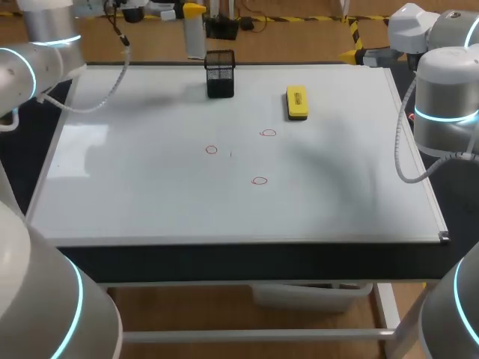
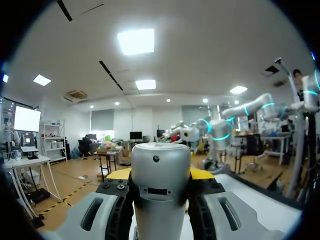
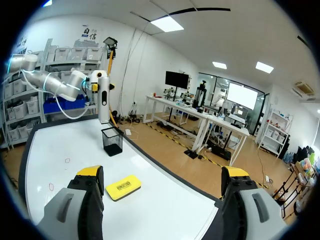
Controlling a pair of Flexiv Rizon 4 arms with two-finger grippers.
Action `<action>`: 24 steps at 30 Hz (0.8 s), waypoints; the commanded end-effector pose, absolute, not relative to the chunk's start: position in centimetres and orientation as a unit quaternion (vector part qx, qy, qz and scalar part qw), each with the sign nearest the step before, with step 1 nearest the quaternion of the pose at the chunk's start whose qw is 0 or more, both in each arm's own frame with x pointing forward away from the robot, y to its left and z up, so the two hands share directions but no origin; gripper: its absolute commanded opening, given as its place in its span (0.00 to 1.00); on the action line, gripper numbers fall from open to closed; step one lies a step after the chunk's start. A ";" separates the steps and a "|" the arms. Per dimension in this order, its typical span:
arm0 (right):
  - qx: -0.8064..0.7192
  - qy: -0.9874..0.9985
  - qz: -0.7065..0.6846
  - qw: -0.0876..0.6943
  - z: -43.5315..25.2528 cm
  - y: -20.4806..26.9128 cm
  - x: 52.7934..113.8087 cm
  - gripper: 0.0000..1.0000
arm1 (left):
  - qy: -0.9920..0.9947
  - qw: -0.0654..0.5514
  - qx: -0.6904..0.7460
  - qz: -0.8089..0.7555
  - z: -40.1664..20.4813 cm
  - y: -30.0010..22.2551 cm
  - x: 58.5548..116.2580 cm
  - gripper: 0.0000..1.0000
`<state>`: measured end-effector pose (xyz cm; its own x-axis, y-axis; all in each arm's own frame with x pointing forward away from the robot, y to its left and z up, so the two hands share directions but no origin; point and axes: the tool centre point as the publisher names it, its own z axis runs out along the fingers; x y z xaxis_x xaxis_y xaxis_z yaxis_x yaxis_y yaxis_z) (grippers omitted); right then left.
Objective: Pick up the inspection probe, press it on each red-marked spot on the whiteboard one by one, put down the probe, pick up the eraser, and wipe off all the red marks.
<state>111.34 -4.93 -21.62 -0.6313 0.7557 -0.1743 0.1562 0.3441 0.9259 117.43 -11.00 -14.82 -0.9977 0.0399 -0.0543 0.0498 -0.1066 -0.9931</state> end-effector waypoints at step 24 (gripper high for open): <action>0.300 0.761 0.487 0.307 -21.6 -5.0 111.4 1.00 | 0.668 0.119 -0.058 -0.732 -19.2 -1.5 112.2 0.00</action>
<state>111.34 -4.93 -21.62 -0.6314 0.7556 -0.1743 0.1562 0.3441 0.9258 113.04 -1.82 -18.84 -0.9957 0.0101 -0.0921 0.0911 -0.0726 -0.9932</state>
